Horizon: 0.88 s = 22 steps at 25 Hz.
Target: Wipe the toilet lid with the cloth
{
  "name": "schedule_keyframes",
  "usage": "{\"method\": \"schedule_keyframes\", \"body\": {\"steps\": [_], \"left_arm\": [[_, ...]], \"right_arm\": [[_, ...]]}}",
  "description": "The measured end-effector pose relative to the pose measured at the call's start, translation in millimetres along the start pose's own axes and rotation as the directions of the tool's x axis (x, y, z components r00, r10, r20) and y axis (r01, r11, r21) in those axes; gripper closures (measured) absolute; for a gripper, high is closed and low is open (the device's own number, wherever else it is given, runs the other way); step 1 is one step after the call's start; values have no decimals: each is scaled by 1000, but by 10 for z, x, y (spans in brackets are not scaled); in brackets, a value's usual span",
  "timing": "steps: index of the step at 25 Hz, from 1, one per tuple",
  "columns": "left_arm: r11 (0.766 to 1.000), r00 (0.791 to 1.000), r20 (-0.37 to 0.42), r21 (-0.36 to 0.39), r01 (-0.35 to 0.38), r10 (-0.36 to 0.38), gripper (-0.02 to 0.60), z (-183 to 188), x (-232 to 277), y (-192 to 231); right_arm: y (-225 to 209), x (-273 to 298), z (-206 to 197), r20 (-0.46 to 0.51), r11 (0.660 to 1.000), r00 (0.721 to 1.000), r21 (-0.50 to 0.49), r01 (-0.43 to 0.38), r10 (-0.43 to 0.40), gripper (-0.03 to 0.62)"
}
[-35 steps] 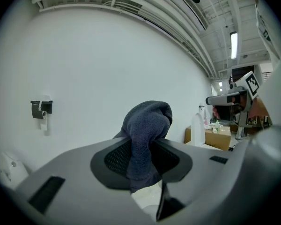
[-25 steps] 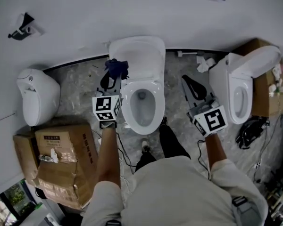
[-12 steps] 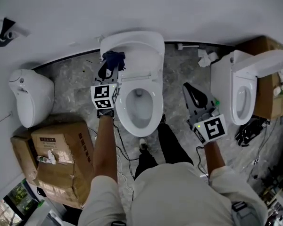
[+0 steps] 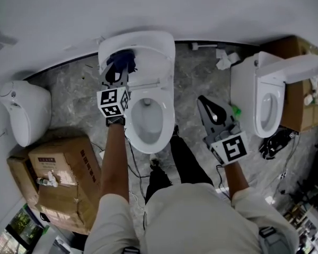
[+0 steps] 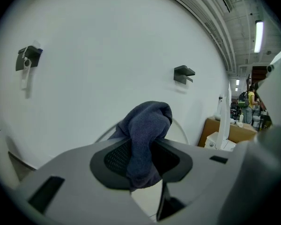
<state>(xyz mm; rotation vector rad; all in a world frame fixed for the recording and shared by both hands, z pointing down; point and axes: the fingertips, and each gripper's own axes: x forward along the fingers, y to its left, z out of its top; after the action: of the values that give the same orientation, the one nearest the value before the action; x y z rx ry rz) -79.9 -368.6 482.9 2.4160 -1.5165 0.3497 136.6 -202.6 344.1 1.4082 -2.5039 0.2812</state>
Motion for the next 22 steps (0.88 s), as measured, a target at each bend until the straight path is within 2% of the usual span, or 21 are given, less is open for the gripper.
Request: {"method": "schedule_keyframes", "body": {"steps": [3,8,12,17,22], "left_arm": [[999,999,11,24,47,-47,459,41,123,-277],[983,989,-7,116,145,-145,460,-26,329,-792],[970,979,-32,130,205,-203,460,-181,481,-1084],[971,970,-124,96,219,-207,459,-577,557,-1224],[982,975,-162,82,167,-152,459,-808,559,-1002]], "right_arm": [[-51,-39,-74,-13,1000,1000,20,5,-4,564],[-145,-71,-200,-35,999,999,33,16,-15,564],[-197,-62,-276,-48,999,999,40,22,-20,564],[-221,-66,-344,-68,998,998,53,17,-14,564],[-248,-40,-406,-101,999,995,38,10,-6,565]]}}
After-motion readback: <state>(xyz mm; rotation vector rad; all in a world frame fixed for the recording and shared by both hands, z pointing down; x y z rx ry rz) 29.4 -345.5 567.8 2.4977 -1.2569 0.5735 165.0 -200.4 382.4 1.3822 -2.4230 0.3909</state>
